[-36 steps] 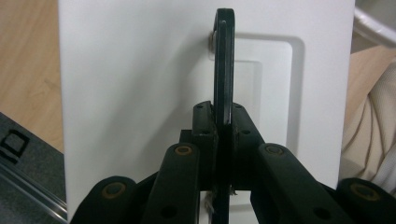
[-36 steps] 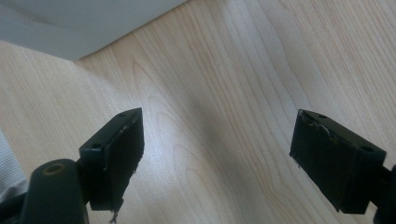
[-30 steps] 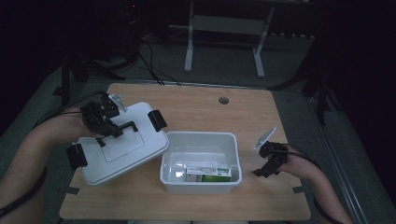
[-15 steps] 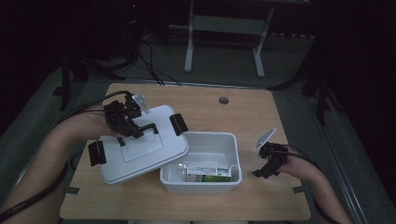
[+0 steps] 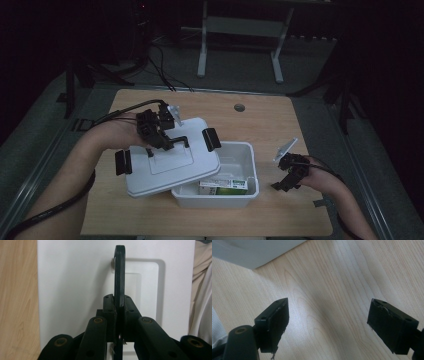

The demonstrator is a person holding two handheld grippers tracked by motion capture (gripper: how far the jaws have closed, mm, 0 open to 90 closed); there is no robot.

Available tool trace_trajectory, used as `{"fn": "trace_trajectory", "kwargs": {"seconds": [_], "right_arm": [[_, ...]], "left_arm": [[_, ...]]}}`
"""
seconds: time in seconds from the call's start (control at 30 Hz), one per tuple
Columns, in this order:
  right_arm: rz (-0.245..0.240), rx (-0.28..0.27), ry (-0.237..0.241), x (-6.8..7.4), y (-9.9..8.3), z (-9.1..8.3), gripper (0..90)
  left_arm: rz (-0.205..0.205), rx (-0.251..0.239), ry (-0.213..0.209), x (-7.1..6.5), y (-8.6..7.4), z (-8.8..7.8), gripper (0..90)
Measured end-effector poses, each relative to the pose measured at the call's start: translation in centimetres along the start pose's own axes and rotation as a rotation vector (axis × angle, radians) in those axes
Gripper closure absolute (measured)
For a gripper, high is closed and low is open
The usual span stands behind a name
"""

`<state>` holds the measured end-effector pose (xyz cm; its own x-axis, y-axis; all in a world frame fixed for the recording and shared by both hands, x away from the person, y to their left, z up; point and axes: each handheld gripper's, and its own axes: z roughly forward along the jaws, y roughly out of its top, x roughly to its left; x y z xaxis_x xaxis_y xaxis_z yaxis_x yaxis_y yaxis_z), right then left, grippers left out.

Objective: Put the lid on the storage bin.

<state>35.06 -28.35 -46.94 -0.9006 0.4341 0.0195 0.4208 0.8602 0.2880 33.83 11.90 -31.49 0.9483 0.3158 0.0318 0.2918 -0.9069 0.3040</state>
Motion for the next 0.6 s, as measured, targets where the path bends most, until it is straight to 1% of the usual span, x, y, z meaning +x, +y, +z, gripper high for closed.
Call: {"fn": "trace_trajectory", "kwargs": {"seconds": [0.03,0.1,0.13,0.2,0.33,0.47,0.53,0.57,0.6], "right_arm": [[-0.001,-0.003,0.002,0.0,0.0,0.0,17.1],[0.0,-0.001,0.0,0.0,0.0,0.0,17.1],[0.002,-0.004,0.001,0.0,-0.1,0.0,17.1],[0.003,-0.003,0.0,0.0,-0.1,0.0,17.1],[0.006,-0.004,0.001,0.0,-0.1,0.1,17.1],[0.001,-0.009,0.004,0.0,-0.2,0.1,17.1],[0.0,-0.005,0.003,0.0,-0.3,0.1,17.1],[0.003,-0.003,0.003,0.0,-0.3,0.1,17.1],[0.003,-0.004,0.004,0.0,-0.3,0.1,17.1]], "left_arm": [[0.009,0.003,-0.002,0.0,0.3,0.1,83.6],[0.012,0.003,-0.011,-0.2,0.8,0.4,83.7],[0.025,0.008,-0.009,-0.3,1.1,0.5,83.6],[0.032,0.012,-0.012,-0.5,1.7,0.7,83.6],[0.063,0.02,-0.016,-1.0,2.9,1.0,83.6],[0.084,0.014,-0.029,-1.3,4.1,1.5,83.7],[0.108,0.019,-0.034,-1.5,4.7,1.8,83.6],[0.107,0.011,-0.039,-1.6,5.1,1.9,83.6],[0.123,0.017,-0.04,-1.7,5.4,2.0,83.6]]}}
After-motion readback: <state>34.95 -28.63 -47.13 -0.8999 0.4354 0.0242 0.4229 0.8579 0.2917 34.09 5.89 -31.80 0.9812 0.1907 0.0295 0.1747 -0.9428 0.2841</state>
